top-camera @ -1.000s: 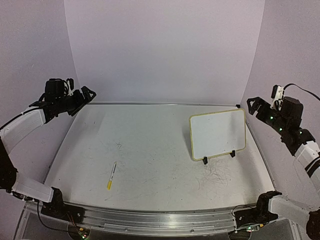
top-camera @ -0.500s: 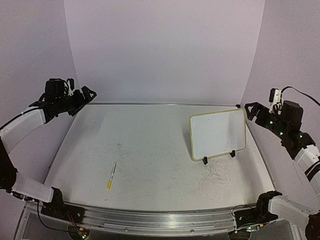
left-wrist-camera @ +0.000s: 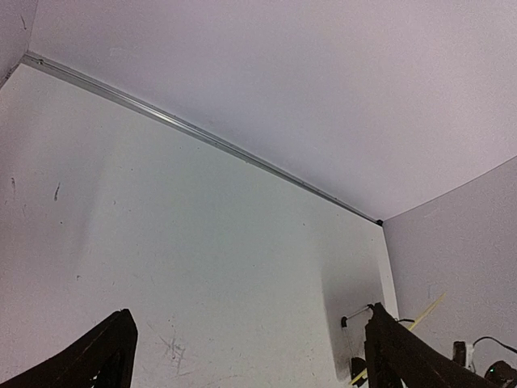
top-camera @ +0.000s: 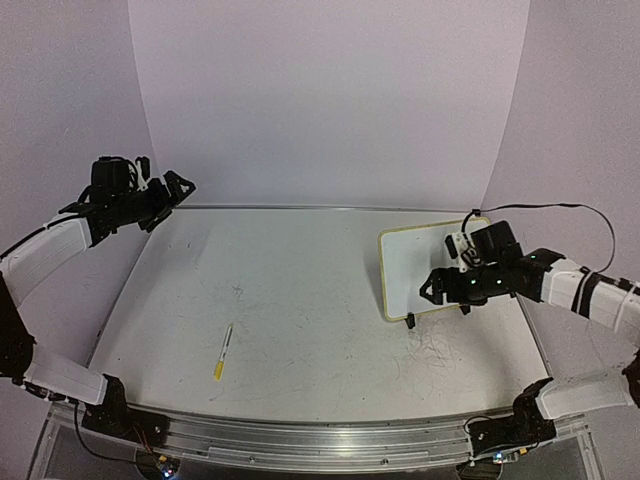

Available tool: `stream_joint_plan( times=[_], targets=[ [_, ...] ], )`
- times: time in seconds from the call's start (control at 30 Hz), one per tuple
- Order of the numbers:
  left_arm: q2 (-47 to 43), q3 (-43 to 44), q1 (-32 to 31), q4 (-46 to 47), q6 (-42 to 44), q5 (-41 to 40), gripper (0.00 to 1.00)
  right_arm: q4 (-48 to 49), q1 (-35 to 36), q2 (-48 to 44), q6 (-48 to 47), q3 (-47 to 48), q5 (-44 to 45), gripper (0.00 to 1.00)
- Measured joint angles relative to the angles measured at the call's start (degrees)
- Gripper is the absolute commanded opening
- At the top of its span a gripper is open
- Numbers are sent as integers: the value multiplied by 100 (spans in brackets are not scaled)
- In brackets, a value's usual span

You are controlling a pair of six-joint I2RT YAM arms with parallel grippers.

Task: Write a sentence on the whiteboard
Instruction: Move the whiteboard to the center of the board.

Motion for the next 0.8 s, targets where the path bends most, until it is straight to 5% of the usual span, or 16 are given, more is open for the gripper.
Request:
stream_joint_plan(
  times=[0.17,0.37,0.8],
  targets=[
    [-1,-2,0,67,-75,61,99,324,622,737,446,-219,66,77],
    [-82,-72,0,67,-68,69,99,1055,646,1054,718,-557,77,54],
    [-131,-76,0,68,-22,60,99,1902,657,1788,762,-697,361,44]
  ],
)
